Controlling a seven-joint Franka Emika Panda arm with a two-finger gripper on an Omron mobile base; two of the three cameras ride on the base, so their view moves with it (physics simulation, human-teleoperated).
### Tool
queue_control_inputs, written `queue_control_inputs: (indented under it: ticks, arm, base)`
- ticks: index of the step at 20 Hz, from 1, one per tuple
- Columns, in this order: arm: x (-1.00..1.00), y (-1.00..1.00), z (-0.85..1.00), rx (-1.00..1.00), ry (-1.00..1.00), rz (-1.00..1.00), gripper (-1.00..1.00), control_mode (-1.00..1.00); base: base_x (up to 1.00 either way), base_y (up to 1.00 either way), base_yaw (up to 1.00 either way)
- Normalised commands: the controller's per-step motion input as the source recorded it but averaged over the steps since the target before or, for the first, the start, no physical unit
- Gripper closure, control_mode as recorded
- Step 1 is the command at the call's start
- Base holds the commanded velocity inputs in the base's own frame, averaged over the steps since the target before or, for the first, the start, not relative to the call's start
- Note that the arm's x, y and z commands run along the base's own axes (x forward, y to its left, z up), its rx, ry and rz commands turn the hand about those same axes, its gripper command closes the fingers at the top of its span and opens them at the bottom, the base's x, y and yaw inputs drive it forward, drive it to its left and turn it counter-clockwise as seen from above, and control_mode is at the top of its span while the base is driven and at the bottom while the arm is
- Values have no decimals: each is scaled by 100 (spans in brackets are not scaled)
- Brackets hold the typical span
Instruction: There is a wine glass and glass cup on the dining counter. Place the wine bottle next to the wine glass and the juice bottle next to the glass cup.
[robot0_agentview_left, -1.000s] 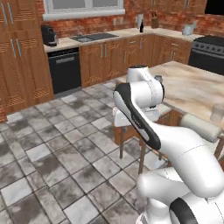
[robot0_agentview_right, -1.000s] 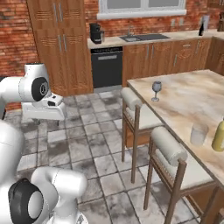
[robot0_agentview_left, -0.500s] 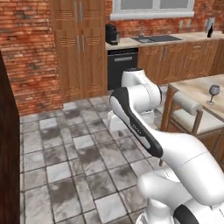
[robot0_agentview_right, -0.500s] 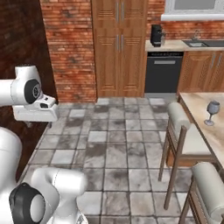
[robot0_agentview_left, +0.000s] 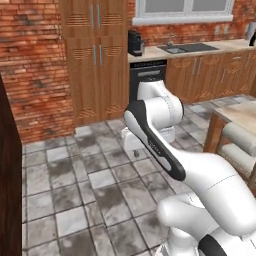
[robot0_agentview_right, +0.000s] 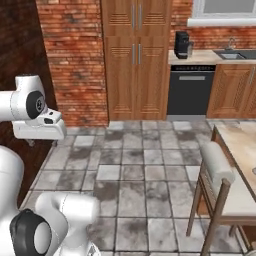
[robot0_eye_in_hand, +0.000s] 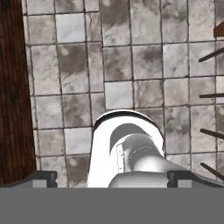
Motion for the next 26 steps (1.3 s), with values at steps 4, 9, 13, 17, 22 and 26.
queue_control_inputs:
  ticks: [4,9,13,17,22,26]
  arm:
    - [0,0,0,0,0,0,-100,100]
    - [0,0,0,0,0,0,-100,100]
    - [0,0,0,0,0,0,-100,100]
    - [0,0,0,0,0,0,-100,100]
    - [0,0,0,0,0,0,-100,100]
    - [0,0,0,0,0,0,-100,100]
  base:
    - [91,-7,0]
    - [83,-6,-4]
    - [77,-3,-11]
    - [72,-3,-17]
    - [66,-4,-24]
    - [59,-4,-30]
